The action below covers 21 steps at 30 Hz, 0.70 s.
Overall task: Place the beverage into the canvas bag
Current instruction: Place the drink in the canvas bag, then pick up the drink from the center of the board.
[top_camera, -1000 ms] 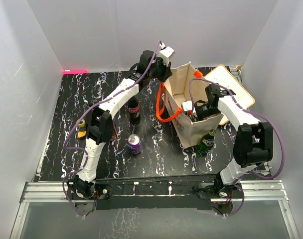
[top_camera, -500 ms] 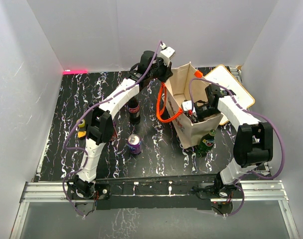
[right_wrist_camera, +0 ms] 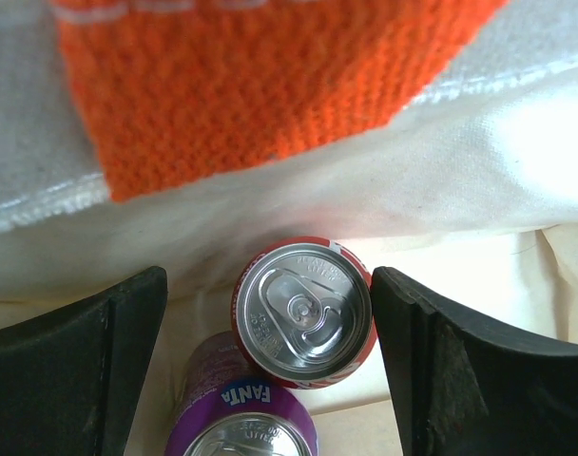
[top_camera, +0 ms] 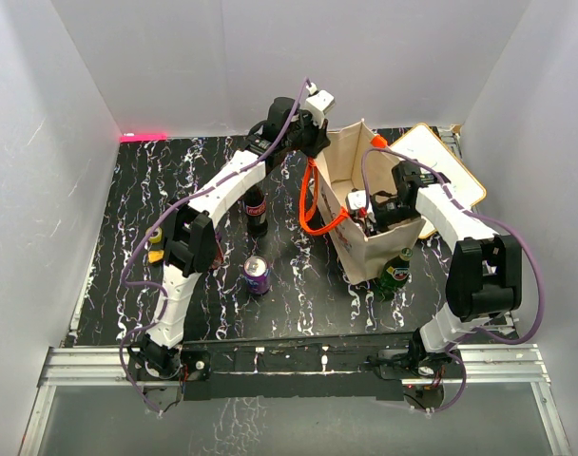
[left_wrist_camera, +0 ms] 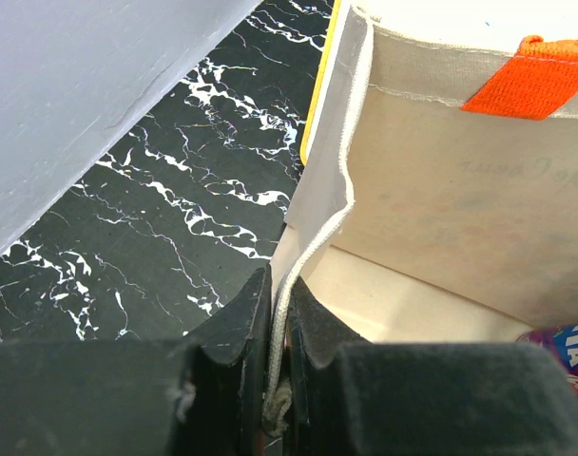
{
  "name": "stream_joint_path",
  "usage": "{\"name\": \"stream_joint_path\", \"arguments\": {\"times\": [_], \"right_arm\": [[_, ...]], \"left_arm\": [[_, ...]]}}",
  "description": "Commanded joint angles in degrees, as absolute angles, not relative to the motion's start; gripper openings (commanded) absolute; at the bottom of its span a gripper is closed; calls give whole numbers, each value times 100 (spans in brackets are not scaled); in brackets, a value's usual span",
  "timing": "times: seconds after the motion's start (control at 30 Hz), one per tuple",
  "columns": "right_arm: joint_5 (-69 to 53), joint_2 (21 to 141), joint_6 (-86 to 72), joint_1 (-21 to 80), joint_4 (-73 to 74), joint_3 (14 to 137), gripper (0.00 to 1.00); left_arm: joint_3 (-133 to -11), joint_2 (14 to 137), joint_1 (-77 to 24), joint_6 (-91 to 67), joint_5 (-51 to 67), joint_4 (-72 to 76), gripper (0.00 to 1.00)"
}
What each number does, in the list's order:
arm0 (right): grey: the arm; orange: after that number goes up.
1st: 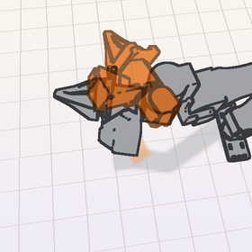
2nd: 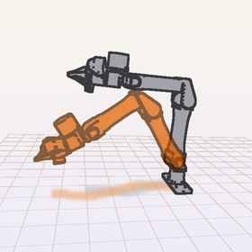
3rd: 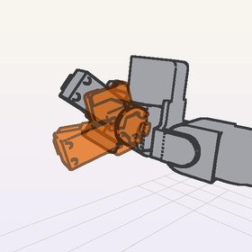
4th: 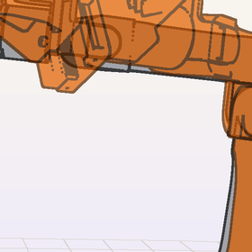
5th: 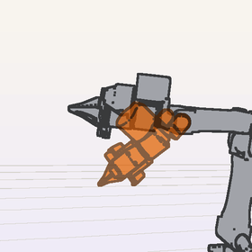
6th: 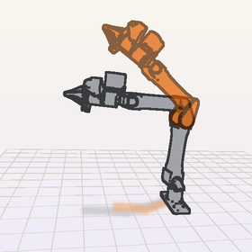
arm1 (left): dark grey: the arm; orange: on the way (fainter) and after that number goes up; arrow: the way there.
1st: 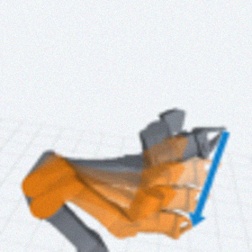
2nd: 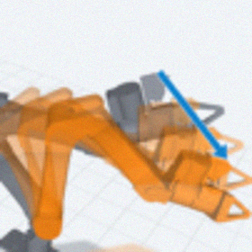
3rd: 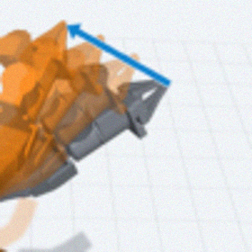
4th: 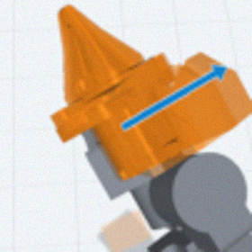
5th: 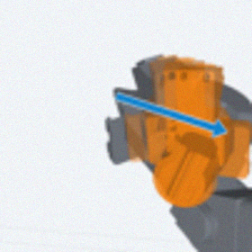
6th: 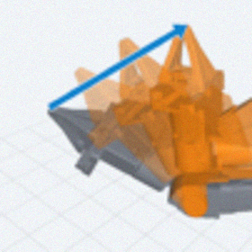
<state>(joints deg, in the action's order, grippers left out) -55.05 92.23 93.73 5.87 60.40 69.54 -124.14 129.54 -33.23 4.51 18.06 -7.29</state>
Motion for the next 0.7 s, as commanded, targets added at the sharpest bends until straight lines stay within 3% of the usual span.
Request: {"name": "stream_joint_path", "arguments": {"times": [0.0,0.67], "right_arm": [[-6040,8963,8741,610,6098,7136,92],[-6345,8367,6723,616,4788,7213,95]], "left_arm": [[-12357,12551,-3332,519,1880,-753,0],[-12303,12563,-3332,336,2000,-705,0]]}}
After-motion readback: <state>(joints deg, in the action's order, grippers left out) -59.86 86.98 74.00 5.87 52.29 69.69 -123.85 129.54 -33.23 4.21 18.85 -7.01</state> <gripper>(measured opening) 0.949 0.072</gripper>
